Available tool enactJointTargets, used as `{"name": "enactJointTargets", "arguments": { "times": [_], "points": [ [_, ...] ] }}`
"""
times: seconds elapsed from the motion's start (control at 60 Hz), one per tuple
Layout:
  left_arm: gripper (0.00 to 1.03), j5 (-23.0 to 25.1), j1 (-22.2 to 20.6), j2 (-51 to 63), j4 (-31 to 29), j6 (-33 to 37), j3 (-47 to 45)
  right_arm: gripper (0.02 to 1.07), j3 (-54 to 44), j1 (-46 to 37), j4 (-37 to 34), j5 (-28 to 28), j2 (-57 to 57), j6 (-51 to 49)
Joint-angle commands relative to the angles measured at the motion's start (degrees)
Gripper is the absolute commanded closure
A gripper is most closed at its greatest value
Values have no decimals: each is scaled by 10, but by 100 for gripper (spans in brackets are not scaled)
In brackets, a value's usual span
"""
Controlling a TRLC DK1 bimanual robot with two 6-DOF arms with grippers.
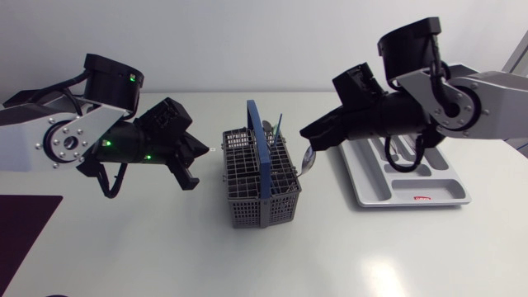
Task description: Unload the cutlery basket into the drawer organizer.
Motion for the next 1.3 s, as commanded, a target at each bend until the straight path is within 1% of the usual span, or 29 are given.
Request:
{"name": "enactJointTargets", "arguments": {
  "times": [0.0,0.183,0.283,0.55,0.617,0.767,0.917,1.217,1.283],
  "points": [
    [85,3,-2,-16,-3,4,-20,65,33,18,17,18,41,14],
    [85,4,2,-25,-1,10,-33,65,73,26,45,36,109,20],
    [85,5,7,-28,3,13,-40,65,90,31,62,55,138,21],
    [85,11,24,-29,5,21,-44,66,125,38,69,60,189,22],
    [85,11,26,-28,6,22,-44,72,128,42,69,62,197,22],
    [85,18,31,-29,7,22,-45,73,123,47,69,63,198,22],
    [85,22,36,-29,7,23,-45,94,126,52,69,69,206,19],
    [85,22,37,-32,7,25,-49,101,123,68,66,96,201,19],
    [85,22,37,-34,7,24,-48,101,126,68,62,98,201,19]
  ]
}}
